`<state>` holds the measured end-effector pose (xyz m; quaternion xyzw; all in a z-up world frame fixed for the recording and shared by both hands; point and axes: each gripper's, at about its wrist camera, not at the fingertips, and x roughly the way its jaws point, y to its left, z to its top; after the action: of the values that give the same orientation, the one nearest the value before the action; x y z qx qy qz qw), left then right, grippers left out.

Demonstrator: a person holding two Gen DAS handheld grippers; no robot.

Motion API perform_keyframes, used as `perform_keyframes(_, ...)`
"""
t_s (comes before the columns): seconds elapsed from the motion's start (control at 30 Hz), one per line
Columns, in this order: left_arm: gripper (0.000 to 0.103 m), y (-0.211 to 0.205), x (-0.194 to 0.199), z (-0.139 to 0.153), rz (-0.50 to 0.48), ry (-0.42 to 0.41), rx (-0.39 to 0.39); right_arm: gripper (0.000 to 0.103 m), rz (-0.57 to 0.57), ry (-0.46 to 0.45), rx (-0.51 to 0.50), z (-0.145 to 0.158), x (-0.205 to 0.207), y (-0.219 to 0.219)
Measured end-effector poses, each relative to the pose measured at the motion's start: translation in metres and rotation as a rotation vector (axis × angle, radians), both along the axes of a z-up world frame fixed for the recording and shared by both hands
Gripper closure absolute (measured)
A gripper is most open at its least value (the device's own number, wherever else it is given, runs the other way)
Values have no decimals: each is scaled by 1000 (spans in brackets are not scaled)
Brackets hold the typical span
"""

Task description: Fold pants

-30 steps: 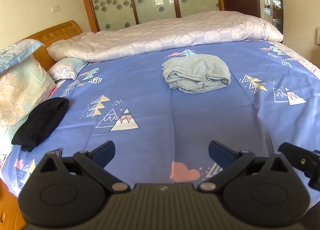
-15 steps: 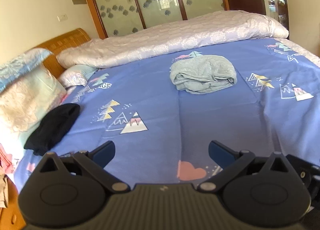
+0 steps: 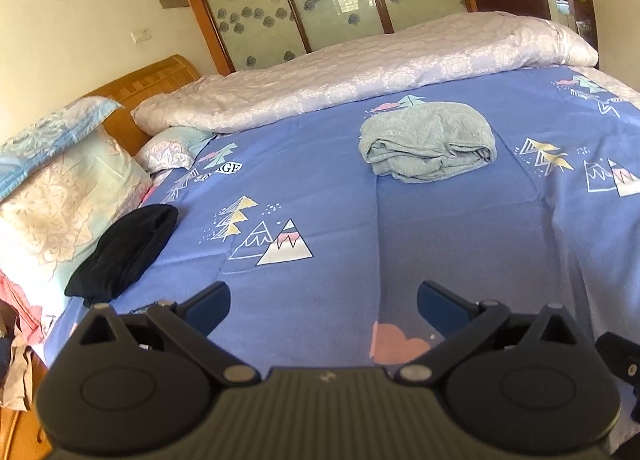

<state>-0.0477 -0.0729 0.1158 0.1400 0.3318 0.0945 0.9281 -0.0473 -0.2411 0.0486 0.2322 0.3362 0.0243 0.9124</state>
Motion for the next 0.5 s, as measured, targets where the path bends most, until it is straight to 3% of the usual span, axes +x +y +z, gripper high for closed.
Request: perform_keyframes(0.5, 0, -18, 3, -8, -97, 48, -9, 0, -31, 40, 34, -8, 3, -19)
